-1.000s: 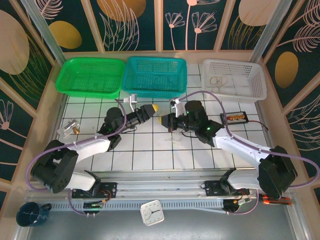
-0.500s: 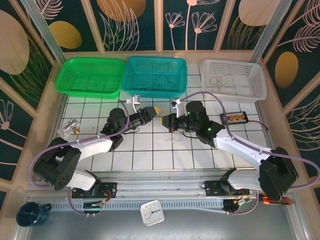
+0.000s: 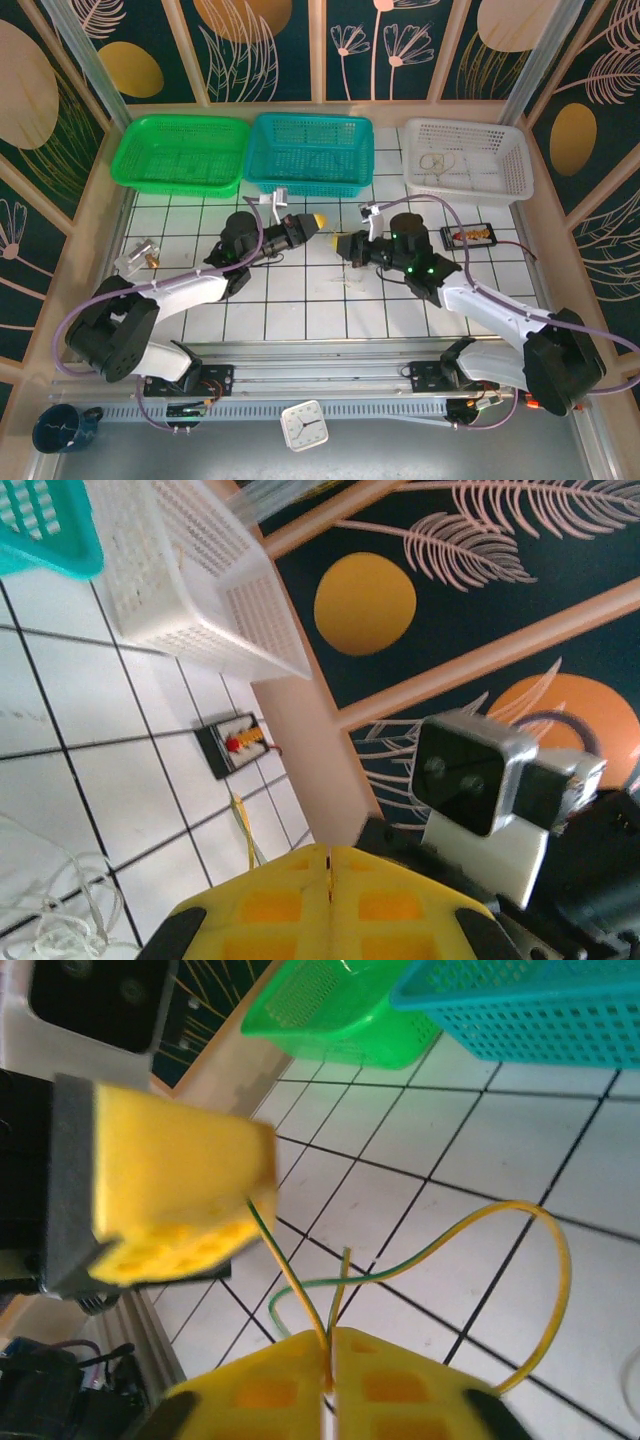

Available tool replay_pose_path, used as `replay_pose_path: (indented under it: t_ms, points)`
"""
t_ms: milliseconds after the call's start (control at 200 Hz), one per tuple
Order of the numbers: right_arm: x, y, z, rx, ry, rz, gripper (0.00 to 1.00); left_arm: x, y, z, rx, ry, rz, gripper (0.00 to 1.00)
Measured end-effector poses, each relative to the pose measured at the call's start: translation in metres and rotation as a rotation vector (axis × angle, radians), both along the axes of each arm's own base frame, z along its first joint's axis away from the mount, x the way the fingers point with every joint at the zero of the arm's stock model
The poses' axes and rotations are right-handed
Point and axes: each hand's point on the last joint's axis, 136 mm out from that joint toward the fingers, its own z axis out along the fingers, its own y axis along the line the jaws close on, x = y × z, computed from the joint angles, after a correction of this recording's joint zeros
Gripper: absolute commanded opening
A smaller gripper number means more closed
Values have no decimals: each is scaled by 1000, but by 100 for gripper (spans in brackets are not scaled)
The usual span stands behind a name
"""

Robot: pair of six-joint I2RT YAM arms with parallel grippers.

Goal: Untangle the cables

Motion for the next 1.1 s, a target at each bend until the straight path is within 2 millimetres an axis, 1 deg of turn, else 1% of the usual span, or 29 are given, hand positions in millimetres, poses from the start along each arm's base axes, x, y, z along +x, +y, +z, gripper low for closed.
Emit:
replay_pose_path:
  t_ms: [45, 130, 230, 310, 400, 450, 515, 580, 721, 776, 841, 901, 946, 1101]
  points:
    - [-2, -4, -9, -13, 14, -7, 34, 6, 5, 10, -6, -25, 33, 0]
    - [-5, -10, -26, -36, 64, -18, 39, 15, 12, 35, -30, -86, 78, 0]
    - [-6, -13, -32, -46, 80, -22, 43, 18, 13, 57, -51, -142, 94, 0]
    - [-6, -13, -33, -50, 81, -24, 48, 19, 13, 63, -45, -163, 96, 0]
    - [-7, -17, -30, -55, 75, -35, 54, 20, 12, 61, -23, -168, 97, 0]
    - [-6, -20, -25, -52, 64, -46, 56, 20, 12, 58, -10, -167, 96, 0]
    - [-5, -24, -13, -41, 37, -63, 60, 20, 12, 55, 4, -167, 95, 0]
    - [-2, -26, 7, -20, 1, -77, 62, 20, 11, 53, 15, -163, 94, 0]
    - [6, -24, 58, 43, -92, -93, 62, 20, 11, 51, 22, -164, 91, 0]
    - [9, -22, 74, 65, -119, -93, 61, 20, 11, 51, 22, -164, 90, 0]
    - [13, -20, 86, 82, -140, -91, 60, 20, 11, 51, 22, -165, 89, 0]
    - [17, -16, 91, 92, -145, -85, 59, 19, 10, 51, 21, -164, 84, 0]
    - [20, -12, 90, 97, -140, -79, 59, 19, 10, 51, 21, -164, 82, 0]
    - [29, -1, 75, 94, -98, -57, 56, 18, 10, 51, 21, -165, 79, 0]
